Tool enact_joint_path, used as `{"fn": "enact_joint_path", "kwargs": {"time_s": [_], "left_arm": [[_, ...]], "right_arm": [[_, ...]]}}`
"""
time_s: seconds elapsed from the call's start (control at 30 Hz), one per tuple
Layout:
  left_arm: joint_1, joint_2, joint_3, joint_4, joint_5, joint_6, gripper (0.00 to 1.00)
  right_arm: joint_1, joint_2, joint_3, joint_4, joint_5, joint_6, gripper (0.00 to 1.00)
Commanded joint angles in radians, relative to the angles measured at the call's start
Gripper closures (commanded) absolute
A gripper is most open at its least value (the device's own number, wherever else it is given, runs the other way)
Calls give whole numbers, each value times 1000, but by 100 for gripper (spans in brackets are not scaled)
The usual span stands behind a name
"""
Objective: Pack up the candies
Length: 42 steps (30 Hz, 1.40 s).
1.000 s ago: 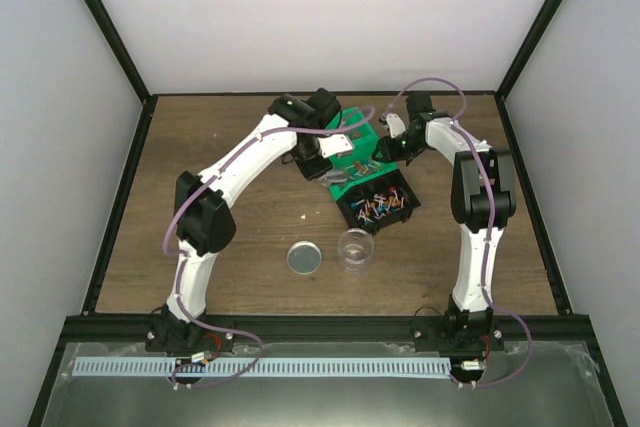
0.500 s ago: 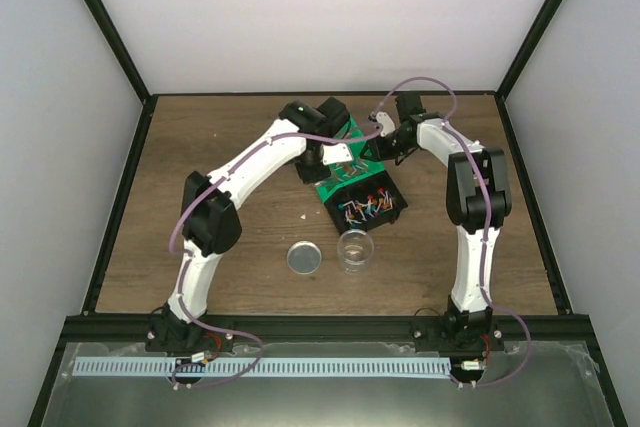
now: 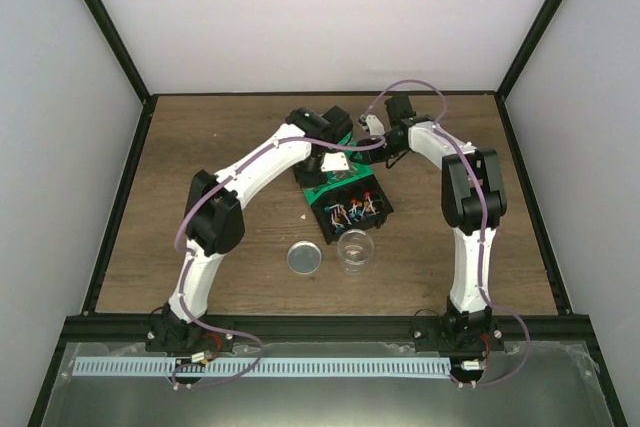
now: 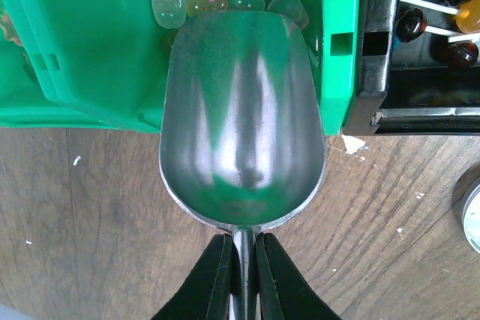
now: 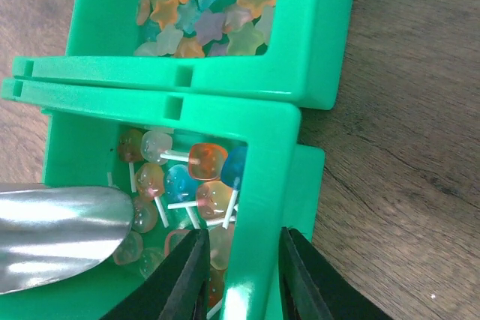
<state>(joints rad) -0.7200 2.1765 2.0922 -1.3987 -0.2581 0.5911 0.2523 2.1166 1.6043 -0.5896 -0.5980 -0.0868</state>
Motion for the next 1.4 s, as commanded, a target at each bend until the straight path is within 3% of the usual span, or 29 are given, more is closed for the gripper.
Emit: {"fn": "enact_joint_path", "kwargs": {"time_s": [0.0,0.2,0.43,0.6,0.87,1.0,1.13,1.37], "left_arm": [[-4,56,4,-13,-7,22,96],[21,64,2,47,170,15,96],[48,65,-74,195,234,19,96],[67,68,-128,291,321,-70,96],[121,-58,-467,706,447,-216,96],[163,-89,-560,839,574,-269,96],[192,-162,-708,1085,665,-291,96],[209,-182,-809,1296,719,-338,96]], "right_arm": [[13,-4,6,14,-48,21,75],[20,4,4,11,-56,32,84],[28,0,-6,22,-28,51,99],[41,-12,-25,44,12,73,99],[86,-18,-27,59,56,94,99],[89,-24,-27,60,84,92,99],[89,-22,-15,62,110,87,99],[88,-11,18,47,131,65,99]]}}
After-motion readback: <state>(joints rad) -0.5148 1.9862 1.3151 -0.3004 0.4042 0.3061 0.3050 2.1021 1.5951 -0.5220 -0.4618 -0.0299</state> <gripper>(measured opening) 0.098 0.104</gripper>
